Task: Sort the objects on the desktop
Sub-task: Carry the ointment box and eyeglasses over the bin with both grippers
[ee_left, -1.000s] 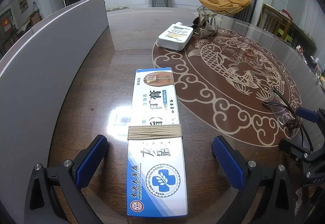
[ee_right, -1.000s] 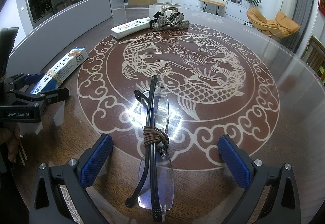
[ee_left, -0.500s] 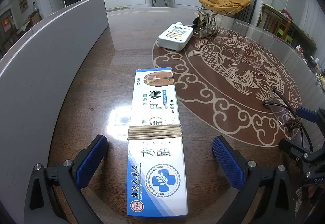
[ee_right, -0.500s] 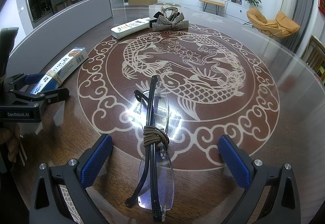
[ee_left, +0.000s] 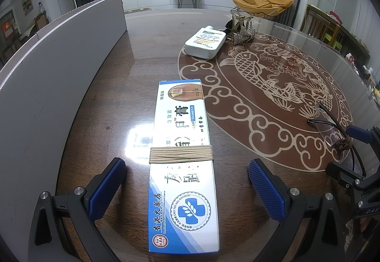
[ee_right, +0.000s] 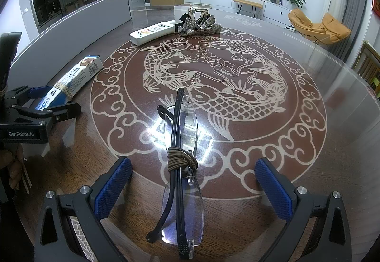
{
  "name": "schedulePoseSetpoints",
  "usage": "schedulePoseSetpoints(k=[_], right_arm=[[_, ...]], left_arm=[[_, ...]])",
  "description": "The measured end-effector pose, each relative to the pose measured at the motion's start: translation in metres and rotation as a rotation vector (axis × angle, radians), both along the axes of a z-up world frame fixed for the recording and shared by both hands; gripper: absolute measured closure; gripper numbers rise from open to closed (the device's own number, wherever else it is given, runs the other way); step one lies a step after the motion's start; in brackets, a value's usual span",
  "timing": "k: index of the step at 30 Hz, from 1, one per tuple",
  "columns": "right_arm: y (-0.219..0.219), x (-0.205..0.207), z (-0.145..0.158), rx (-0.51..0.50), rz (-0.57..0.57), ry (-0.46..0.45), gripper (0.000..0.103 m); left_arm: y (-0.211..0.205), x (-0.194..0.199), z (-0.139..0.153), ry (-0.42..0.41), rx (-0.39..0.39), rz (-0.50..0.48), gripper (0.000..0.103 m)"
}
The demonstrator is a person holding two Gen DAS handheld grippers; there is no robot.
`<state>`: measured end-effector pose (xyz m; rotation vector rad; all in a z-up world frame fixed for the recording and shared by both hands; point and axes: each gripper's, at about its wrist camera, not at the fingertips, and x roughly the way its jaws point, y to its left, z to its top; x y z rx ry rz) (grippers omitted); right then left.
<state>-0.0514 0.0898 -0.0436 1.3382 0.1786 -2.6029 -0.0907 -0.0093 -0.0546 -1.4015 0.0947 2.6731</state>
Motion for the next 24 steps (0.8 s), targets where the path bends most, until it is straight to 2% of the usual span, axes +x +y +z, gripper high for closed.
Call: schedulePoseSetpoints(k=[4,6,8,9,10,11,12,13,14,19,21,24], right_arm=[[0.0,0.0,0.0,0.0,0.0,0.0,0.0],[0.0,0.0,0.0,-0.002,-0.002,-0.001,0.0],[-0.002,-0.006,0.0,0.007,0.012,-0.04,0.0],[-0.003,-0.01,0.001,0.012,0.026,-0.062,0.004],[-0.004,-0.013,0.003,0.011,0.034,-0.061,0.025],[-0.005,-0.014,0.007,0.006,0.037,-0.044,0.065],[-0.005,-0.016,0.011,0.005,0.043,-0.039,0.075],[-0.007,-0.019,0.012,0.011,0.041,-0.06,0.076],[-0.007,-0.019,0.013,0.001,0.037,-0.076,0.076],[-0.017,-0.007,0.038,-0.033,0.057,-0.041,0.076],[-0.024,-0.008,0.056,-0.057,0.069,-0.006,0.093],[-0.046,-0.016,0.087,-0.104,0.108,0.04,0.095]], left_arm=[[0.002,-0.001,-0.001,-0.007,-0.002,-0.009,0.0],[0.005,0.0,-0.001,-0.021,-0.004,-0.046,0.0],[0.007,0.006,0.0,-0.019,-0.008,-0.086,0.0],[0.006,0.009,0.002,0.0,-0.004,-0.087,0.017],[0.005,0.013,0.006,0.025,-0.001,-0.094,0.051],[0.004,0.015,0.009,0.035,0.004,-0.097,0.06],[0.002,0.015,0.01,0.024,0.03,-0.103,0.062],[-0.002,0.018,0.013,0.02,0.098,-0.11,0.062],[-0.005,0.022,0.015,0.024,0.129,-0.109,0.062],[-0.017,0.053,0.054,0.111,0.233,-0.08,0.062],[-0.028,0.064,0.079,0.16,0.273,-0.066,0.062],[-0.051,0.074,0.115,0.235,0.297,-0.039,0.062]])
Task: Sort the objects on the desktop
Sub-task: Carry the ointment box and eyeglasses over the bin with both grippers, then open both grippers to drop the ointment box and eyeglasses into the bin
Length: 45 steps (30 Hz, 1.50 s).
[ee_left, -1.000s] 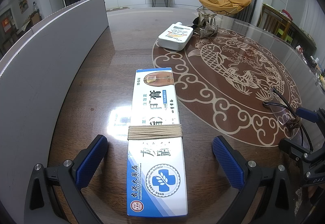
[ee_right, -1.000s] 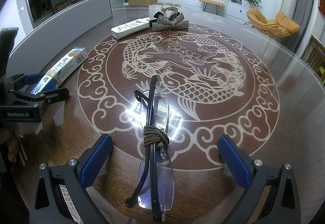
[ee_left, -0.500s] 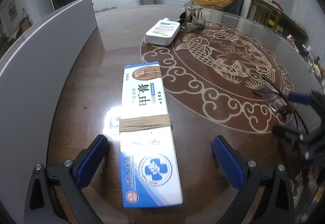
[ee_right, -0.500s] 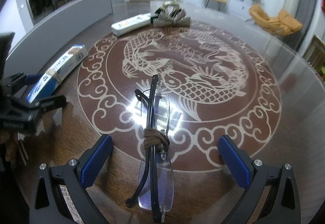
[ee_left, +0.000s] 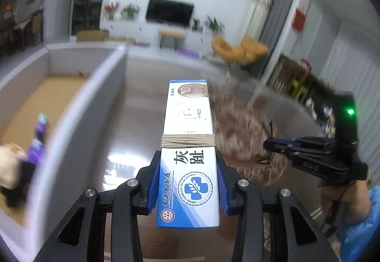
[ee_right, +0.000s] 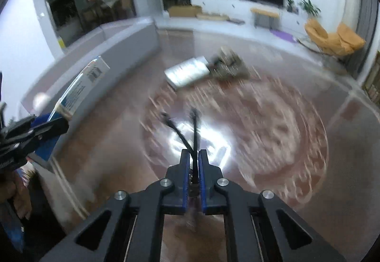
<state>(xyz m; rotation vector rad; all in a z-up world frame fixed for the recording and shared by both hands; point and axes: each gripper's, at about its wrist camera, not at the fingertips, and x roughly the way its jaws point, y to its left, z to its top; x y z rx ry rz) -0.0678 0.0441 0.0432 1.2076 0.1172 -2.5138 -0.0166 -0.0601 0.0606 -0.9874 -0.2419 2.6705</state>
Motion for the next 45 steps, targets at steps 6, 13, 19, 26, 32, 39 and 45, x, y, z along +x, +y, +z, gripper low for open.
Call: schedulePoseSetpoints(k=[6,13,19,26,32,39,45], right_arm=[[-0.081,-0.019,0.066,-0.131,0.146,0.106,0.095],[-0.174,-0.024,0.127,-0.275,0.333,0.16,0.095],[-0.175,-0.062,0.11,-0.126,0.346,0.119,0.034],[-0.155,-0.134,-0.022,0.167,0.37,-0.074,0.031],[-0.166,-0.173,-0.08,0.242,0.362,-0.1,0.055],[-0.16,-0.164,-0.08,0.231,0.347,-0.14,0.09],[-0.163,-0.152,-0.007,0.085,0.337,-0.085,0.09]], left_arm=[[-0.088,0.013,0.061,0.08,0.016,0.143,0.062],[-0.184,0.02,0.064,0.02,-0.041,0.321,0.062],[-0.173,0.04,0.061,0.038,-0.068,0.294,0.062],[-0.157,0.05,0.065,0.066,-0.045,0.246,0.062],[-0.158,0.051,0.06,0.041,-0.046,0.258,0.062],[-0.173,0.053,0.049,0.012,-0.055,0.281,0.062],[-0.195,0.047,0.043,-0.008,-0.065,0.312,0.062]])
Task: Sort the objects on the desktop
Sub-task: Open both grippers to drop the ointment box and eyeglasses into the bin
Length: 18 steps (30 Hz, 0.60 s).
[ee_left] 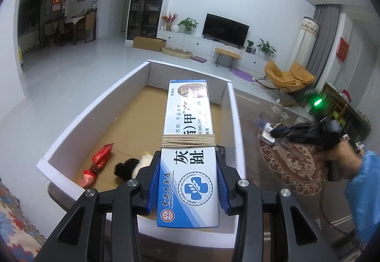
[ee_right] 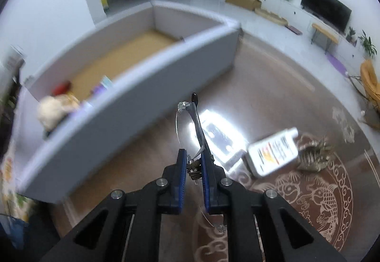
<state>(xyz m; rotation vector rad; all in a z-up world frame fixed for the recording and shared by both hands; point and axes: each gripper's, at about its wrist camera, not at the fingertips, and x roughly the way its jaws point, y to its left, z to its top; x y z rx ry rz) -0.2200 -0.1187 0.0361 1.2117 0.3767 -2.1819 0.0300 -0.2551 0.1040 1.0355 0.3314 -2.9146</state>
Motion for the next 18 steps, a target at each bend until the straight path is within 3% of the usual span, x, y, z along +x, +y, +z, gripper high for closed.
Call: schedulePoseSetpoints(k=[6,10,11,12,13,14,18], right_arm=[[-0.051,0.049,0.07,-0.263,0.106,-0.088,0.09],[-0.11,0.074,0.062,-0.341,0.163,-0.218,0.088],[-0.123,0.075,0.053,-0.342,0.16,-0.232,0.083],[-0.135,0.073,0.042,-0.342,0.15,-0.248,0.078],[-0.142,0.072,0.034,-0.347,0.144,-0.265,0.062],[-0.147,0.071,0.026,-0.354,0.133,-0.273,0.05],[-0.134,0.081,0.022,-0.41,0.081,-0.2,0.045]], left_arm=[[-0.021,-0.011,-0.005,-0.037,-0.016,0.033,0.062],[-0.037,-0.031,-0.017,-0.088,-0.041,0.076,0.061],[-0.042,-0.04,-0.023,-0.123,-0.056,0.093,0.059],[-0.047,-0.051,-0.032,-0.167,-0.075,0.108,0.049],[-0.052,-0.059,-0.04,-0.2,-0.093,0.121,0.032],[-0.055,-0.064,-0.047,-0.225,-0.111,0.137,0.027],[-0.059,-0.053,-0.052,-0.211,-0.14,0.193,0.027]])
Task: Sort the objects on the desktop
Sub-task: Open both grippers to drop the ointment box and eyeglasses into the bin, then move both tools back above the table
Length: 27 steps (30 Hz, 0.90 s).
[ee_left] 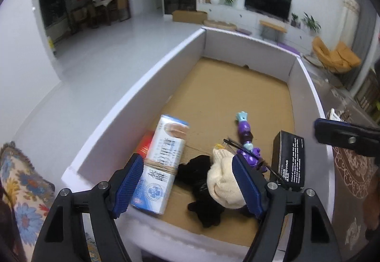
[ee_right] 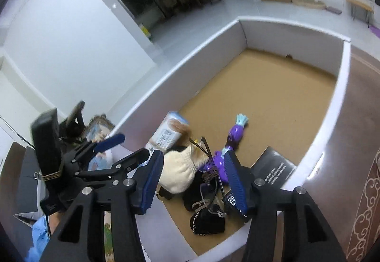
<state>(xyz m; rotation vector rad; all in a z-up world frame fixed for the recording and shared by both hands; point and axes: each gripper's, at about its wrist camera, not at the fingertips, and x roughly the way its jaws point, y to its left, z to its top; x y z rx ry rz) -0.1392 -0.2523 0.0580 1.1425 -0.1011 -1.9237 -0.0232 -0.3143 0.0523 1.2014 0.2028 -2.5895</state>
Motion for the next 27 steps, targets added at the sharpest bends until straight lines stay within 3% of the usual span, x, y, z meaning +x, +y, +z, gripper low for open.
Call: schedulePoseSetpoints(k=[2,5,8,10,12,16,19,21,27], right_arm=[[0.016,0.012,0.013,0.0,-0.018,0.077,0.026],[0.065,0.022,0.018,0.046,-0.1,0.233,0.009],[0.124,0.028,0.007,0.116,-0.215,0.293,0.006],[0.169,0.031,-0.011,0.175,-0.292,0.279,0.006],[0.212,0.035,-0.035,0.263,-0.368,0.248,0.006],[0.298,0.048,-0.085,0.468,-0.508,0.202,0.006],[0.344,0.063,-0.101,0.547,-0.585,0.184,0.005],[0.367,0.076,-0.101,0.511,-0.63,0.185,0.003],[0.381,0.077,-0.097,0.49,-0.698,0.136,0.0]], left_arm=[[0.008,0.016,0.007,0.067,0.026,-0.014,0.027],[0.036,0.031,0.019,0.124,0.056,-0.08,0.026],[0.086,0.039,0.03,0.157,0.111,-0.217,0.022],[0.133,0.041,0.033,0.161,0.147,-0.343,0.007],[0.175,0.038,0.031,0.142,0.157,-0.444,0.0],[0.268,0.019,-0.009,0.009,0.124,-0.616,0.0],[0.315,-0.021,-0.063,-0.12,0.024,-0.626,0.0],[0.326,-0.045,-0.086,-0.168,-0.006,-0.606,0.001],[0.346,-0.098,-0.113,-0.11,-0.012,-0.548,0.0]])
